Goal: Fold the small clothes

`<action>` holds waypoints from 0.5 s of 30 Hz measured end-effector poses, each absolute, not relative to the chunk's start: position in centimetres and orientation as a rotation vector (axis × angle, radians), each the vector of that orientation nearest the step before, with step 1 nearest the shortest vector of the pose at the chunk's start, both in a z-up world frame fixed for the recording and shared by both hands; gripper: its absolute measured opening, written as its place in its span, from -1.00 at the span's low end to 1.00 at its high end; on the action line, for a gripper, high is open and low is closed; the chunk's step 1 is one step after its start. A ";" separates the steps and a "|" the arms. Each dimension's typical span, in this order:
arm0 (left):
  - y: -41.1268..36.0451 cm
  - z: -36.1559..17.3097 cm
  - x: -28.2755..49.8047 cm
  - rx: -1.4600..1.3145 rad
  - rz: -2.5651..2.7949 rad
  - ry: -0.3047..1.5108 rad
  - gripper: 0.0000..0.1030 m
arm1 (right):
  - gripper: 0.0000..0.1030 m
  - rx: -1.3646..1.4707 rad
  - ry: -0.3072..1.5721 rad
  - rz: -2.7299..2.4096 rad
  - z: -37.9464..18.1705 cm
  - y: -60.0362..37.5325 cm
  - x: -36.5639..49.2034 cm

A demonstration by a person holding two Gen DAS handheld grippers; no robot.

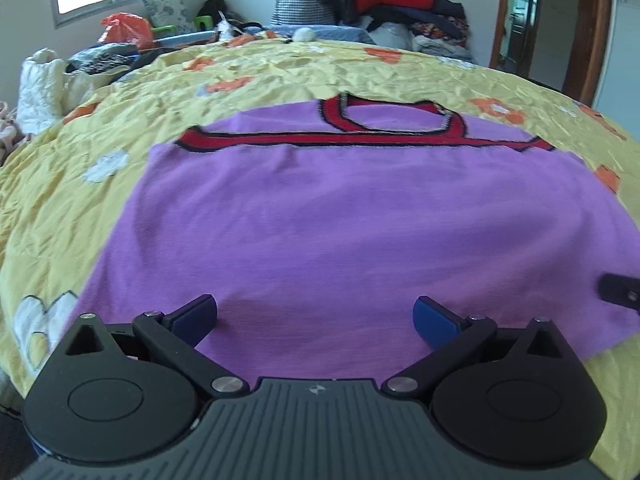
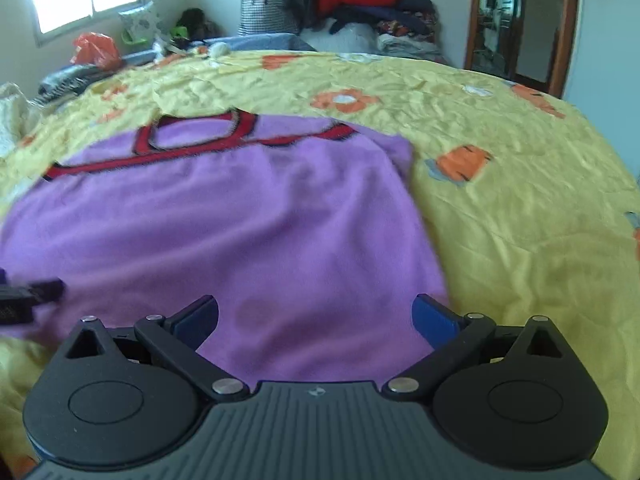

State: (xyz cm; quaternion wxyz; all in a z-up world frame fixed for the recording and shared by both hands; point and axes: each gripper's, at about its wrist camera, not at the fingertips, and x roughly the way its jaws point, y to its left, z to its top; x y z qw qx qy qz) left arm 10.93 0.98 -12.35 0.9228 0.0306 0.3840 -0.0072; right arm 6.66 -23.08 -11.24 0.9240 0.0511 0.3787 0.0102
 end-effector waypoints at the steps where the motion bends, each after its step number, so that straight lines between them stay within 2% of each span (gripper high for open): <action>1: 0.6 -12.4 10.9 0.073 -0.017 0.786 1.00 | 1.00 0.093 0.774 0.020 -11.3 -22.7 6.9; 8: -0.5 -12.9 11.2 0.085 -0.039 0.797 1.00 | 1.00 0.032 0.775 0.009 -13.0 -23.0 6.4; 15: -0.4 -13.1 11.1 0.081 -0.043 0.798 1.00 | 1.00 0.091 0.785 -0.001 -11.5 -23.8 6.3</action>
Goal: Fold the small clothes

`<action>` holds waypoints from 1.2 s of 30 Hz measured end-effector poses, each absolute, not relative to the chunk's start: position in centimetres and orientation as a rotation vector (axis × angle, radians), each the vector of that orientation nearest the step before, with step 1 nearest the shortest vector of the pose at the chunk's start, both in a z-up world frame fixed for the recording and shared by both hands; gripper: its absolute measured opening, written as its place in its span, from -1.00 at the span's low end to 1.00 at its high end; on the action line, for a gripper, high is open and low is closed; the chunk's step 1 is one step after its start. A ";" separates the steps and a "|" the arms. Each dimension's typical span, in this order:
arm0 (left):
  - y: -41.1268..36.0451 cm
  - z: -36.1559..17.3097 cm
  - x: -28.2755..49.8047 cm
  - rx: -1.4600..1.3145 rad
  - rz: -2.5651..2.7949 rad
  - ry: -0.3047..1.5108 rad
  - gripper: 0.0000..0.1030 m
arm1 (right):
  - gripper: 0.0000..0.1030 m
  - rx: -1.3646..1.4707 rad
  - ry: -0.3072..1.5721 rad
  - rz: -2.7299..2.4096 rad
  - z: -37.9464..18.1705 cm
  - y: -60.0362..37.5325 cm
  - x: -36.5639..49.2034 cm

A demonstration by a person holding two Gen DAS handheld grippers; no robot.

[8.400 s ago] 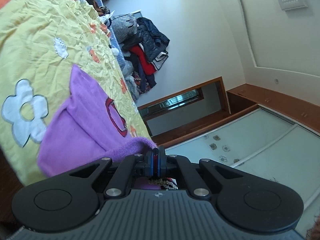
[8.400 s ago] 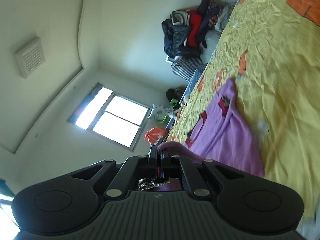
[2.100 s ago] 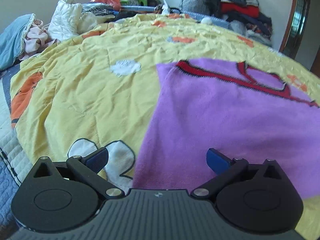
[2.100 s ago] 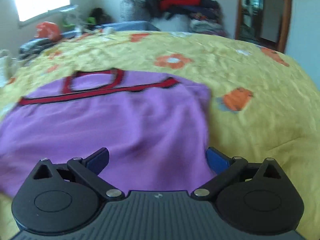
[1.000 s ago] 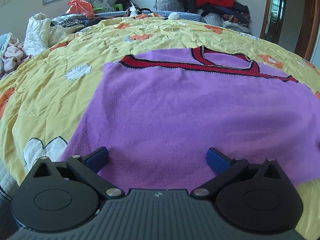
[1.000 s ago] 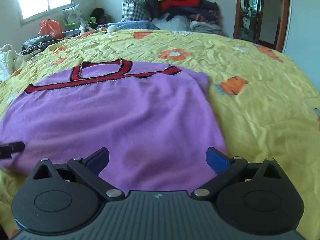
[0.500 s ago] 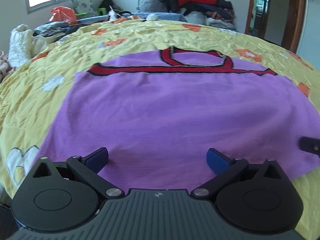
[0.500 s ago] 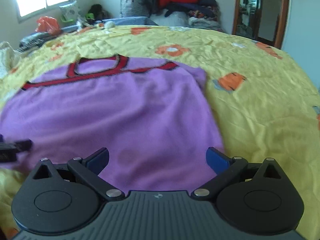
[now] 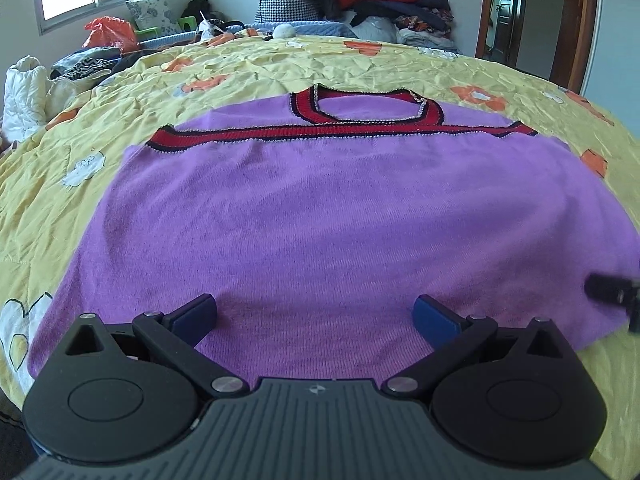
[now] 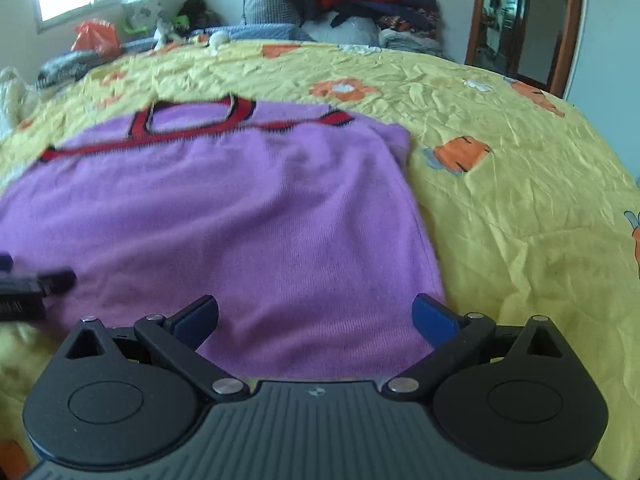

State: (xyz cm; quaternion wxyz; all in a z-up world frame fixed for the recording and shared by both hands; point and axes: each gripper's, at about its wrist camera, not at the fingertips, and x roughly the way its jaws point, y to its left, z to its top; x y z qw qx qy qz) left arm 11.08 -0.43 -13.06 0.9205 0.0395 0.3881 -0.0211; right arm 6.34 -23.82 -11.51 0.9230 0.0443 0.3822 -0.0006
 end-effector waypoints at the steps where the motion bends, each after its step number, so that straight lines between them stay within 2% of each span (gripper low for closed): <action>1: -0.4 -13.1 11.1 0.082 -0.044 0.799 1.00 | 1.00 0.092 0.779 -0.008 -11.4 -23.7 6.7; 5: -0.5 -13.1 11.2 0.079 -0.050 0.802 1.00 | 1.00 0.069 0.807 -0.021 -12.5 -23.1 8.5; 25: -0.3 -13.3 10.9 0.073 -0.076 0.794 1.00 | 1.00 0.036 0.763 -0.011 -13.2 -24.2 5.0; 32: 0.0 -12.9 11.3 0.078 -0.096 0.815 1.00 | 1.00 0.055 0.734 -0.004 -12.8 -23.2 4.3; 36: 0.9 -12.2 11.8 0.134 -0.075 0.804 1.00 | 1.00 0.058 0.646 0.019 -11.6 -20.4 3.2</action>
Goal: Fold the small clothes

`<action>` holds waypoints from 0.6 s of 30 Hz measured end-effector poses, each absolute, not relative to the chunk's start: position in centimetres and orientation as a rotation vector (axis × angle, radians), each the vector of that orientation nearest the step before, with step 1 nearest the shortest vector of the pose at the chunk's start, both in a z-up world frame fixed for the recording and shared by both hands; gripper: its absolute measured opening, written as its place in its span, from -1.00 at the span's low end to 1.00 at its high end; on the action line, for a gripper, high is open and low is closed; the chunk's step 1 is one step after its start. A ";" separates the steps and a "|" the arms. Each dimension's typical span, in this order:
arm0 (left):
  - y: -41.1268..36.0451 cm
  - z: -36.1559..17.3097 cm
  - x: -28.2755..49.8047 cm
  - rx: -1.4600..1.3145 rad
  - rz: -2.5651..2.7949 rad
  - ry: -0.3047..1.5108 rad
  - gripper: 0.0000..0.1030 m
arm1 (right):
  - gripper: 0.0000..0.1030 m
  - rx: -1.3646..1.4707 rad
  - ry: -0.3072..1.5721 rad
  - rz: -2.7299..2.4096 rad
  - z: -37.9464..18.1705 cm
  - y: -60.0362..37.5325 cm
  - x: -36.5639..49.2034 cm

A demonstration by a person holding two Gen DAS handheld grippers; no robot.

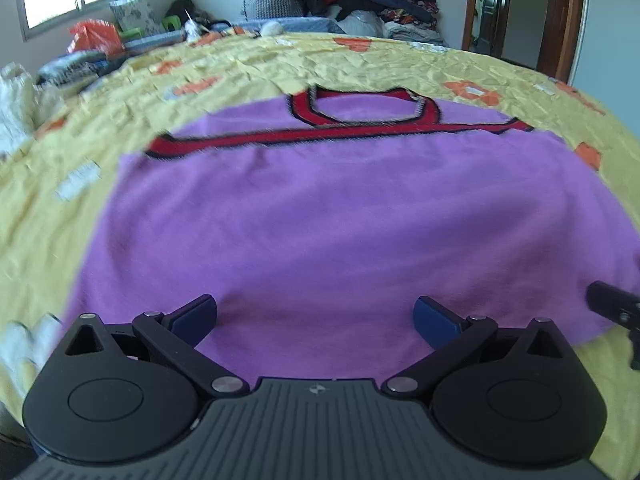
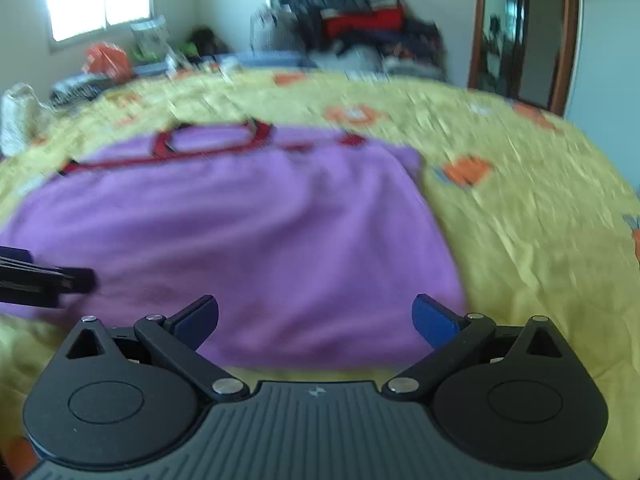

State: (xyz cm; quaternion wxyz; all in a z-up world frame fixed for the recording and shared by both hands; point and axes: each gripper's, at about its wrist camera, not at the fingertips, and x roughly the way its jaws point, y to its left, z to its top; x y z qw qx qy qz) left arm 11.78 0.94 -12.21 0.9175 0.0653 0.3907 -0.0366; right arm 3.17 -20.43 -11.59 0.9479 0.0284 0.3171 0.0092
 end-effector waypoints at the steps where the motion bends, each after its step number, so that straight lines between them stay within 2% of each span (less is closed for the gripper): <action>1: 1.3 -12.0 12.0 0.153 -0.070 0.798 1.00 | 1.00 0.045 0.629 0.024 -11.4 -19.4 3.0; 9: 5.7 -11.0 14.6 0.205 -0.053 0.822 1.00 | 1.00 -0.159 0.547 0.152 -10.8 -10.4 2.9; 13: 8.0 -10.4 15.7 0.245 -0.048 0.806 1.00 | 1.00 -0.149 0.580 0.232 -10.3 -7.4 3.6; 18: 14.3 -9.6 18.0 0.149 -0.106 0.828 1.00 | 1.00 -0.097 0.632 0.356 -10.7 -4.7 3.8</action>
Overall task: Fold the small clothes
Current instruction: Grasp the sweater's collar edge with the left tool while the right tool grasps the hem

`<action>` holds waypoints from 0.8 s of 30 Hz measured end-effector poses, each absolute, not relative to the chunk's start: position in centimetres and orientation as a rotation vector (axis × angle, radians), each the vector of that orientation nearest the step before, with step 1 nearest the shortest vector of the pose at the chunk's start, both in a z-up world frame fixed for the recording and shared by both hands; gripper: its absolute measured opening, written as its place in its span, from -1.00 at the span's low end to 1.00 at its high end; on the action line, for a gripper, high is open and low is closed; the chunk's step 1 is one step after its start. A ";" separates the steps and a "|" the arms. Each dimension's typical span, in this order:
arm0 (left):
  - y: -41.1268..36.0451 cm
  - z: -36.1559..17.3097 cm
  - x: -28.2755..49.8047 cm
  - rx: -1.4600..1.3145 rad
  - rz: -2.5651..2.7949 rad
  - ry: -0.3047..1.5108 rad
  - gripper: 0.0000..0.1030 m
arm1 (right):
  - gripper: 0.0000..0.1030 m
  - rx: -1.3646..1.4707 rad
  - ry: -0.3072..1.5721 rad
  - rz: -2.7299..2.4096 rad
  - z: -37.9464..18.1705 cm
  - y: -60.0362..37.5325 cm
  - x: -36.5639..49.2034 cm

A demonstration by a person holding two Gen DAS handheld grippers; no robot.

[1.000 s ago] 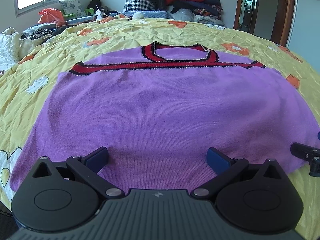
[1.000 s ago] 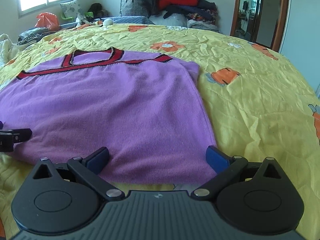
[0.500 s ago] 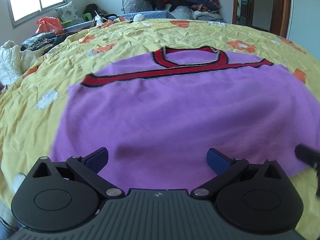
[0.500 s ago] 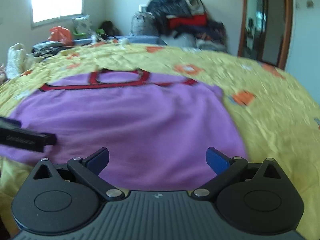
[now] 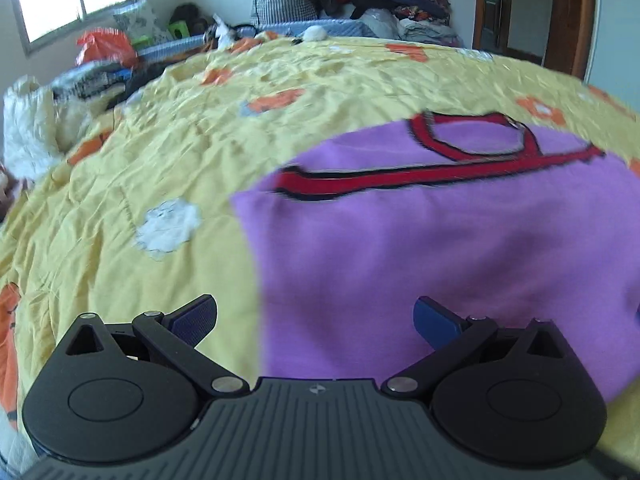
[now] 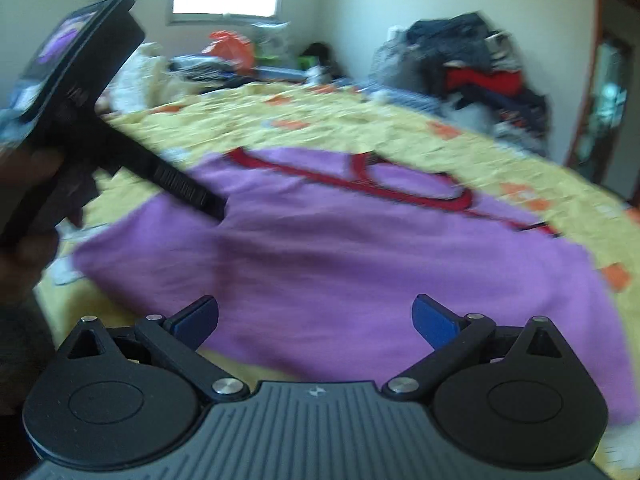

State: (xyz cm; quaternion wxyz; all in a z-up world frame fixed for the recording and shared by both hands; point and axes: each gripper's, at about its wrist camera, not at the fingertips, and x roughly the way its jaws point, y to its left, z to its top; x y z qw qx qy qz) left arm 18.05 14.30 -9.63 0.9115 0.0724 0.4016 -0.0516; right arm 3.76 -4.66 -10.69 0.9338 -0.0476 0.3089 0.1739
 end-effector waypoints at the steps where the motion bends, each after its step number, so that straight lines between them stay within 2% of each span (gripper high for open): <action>1: 15.6 -9.6 18.5 0.127 -0.142 0.832 1.00 | 1.00 -0.078 0.637 0.374 -10.9 -4.3 3.6; 7: 19.8 -9.8 22.5 -0.002 -0.342 0.863 1.00 | 1.00 -0.098 0.635 0.389 -11.7 -2.9 2.8; 13: 19.0 -11.3 28.0 -0.096 -0.468 0.959 1.00 | 1.00 -0.086 0.645 0.407 -11.7 -2.9 3.1; 20: 18.1 -11.5 31.1 -0.152 -0.507 0.952 1.00 | 1.00 -0.096 0.628 0.405 -11.3 -2.9 2.9; 23: 17.6 -11.3 31.9 -0.155 -0.472 0.984 0.88 | 1.00 -0.131 0.602 0.407 -11.2 -2.2 2.6; 24: 17.4 -11.1 32.0 -0.146 -0.460 0.993 0.66 | 1.00 -0.141 0.601 0.411 -11.2 -2.0 2.5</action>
